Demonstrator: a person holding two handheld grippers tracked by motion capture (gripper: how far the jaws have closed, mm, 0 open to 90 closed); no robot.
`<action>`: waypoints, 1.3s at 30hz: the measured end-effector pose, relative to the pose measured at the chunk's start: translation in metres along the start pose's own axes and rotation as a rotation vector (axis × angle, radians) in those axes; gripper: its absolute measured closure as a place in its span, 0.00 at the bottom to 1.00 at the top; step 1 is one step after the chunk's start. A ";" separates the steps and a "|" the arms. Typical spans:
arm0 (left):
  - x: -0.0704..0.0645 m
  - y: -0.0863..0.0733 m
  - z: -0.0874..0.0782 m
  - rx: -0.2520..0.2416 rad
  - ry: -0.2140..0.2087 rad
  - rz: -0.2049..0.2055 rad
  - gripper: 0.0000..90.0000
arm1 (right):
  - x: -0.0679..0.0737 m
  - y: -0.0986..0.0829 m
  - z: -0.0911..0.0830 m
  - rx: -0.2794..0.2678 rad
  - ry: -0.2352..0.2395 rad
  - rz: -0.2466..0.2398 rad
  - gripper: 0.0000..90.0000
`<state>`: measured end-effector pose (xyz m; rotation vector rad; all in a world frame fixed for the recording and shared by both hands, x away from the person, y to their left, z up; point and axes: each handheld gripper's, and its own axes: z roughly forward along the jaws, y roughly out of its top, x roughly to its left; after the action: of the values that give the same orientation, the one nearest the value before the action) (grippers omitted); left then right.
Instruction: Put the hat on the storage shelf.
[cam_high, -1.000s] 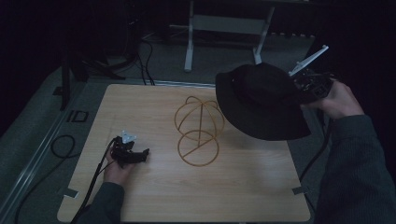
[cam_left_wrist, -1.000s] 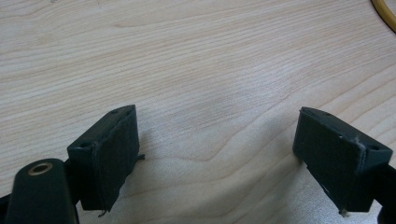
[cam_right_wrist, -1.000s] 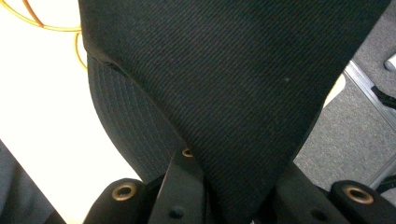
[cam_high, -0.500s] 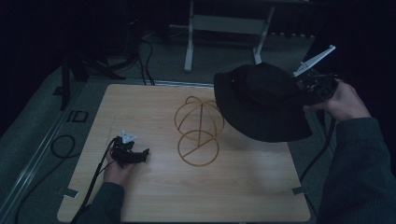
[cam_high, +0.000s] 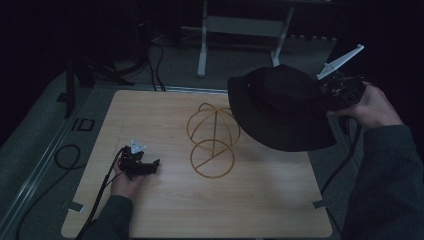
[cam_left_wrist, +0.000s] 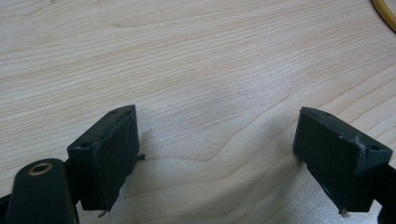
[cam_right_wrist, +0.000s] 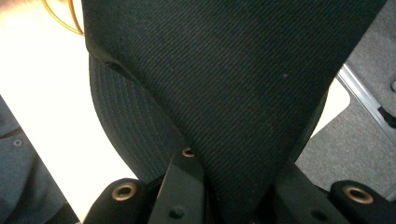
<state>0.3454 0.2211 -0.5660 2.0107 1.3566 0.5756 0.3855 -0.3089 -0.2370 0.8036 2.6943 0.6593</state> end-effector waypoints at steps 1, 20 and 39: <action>0.000 0.000 0.000 0.000 0.000 0.000 0.16 | 0.000 0.000 -0.001 -0.005 0.003 -0.002 0.97; 0.000 0.000 0.000 0.001 -0.002 0.003 0.16 | 0.005 0.010 -0.008 -0.027 0.028 -0.039 0.97; 0.000 0.001 0.000 0.002 -0.004 0.003 0.16 | 0.017 0.027 -0.012 -0.074 0.057 -0.098 0.97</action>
<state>0.3461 0.2210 -0.5658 2.0154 1.3527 0.5719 0.3797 -0.2833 -0.2154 0.6400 2.7218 0.7648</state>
